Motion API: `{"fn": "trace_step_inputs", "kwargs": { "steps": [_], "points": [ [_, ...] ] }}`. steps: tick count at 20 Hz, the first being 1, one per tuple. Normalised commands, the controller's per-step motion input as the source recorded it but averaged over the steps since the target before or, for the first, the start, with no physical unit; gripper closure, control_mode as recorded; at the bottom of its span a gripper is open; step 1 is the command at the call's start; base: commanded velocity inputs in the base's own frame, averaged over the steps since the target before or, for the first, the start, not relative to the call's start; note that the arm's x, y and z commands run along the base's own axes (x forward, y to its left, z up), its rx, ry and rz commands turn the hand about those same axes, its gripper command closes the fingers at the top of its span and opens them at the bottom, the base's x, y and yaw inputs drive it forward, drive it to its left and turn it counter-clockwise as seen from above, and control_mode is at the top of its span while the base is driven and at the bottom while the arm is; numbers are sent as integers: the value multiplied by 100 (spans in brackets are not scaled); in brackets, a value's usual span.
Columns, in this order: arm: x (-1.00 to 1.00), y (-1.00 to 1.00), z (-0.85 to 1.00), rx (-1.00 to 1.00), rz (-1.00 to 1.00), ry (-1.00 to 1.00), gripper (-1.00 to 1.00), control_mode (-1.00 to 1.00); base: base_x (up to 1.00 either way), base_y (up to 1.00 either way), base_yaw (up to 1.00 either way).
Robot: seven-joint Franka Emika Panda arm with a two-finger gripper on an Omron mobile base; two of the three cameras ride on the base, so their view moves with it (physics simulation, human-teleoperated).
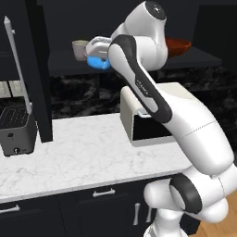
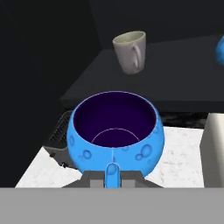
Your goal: Gather all objects into one cabinet and sort the glasses and bowls to opposite sides.
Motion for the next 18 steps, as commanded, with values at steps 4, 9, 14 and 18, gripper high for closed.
{"fn": "trace_step_inputs", "kwargs": {
  "steps": [4, 9, 14, 18],
  "points": [
    [25, 4, -11, -1, 1, 0, 100, -100, 0, 0, 0],
    [13, 29, -17, -1, 5, 0, 100, -100, 0, 0, 0],
    [18, 25, -7, -1, 6, -6, 100, -100, 0, 0, 0],
    [23, 17, 0, 0, 0, -12, 100, -100, 0, 0, 0]
  ]
}}
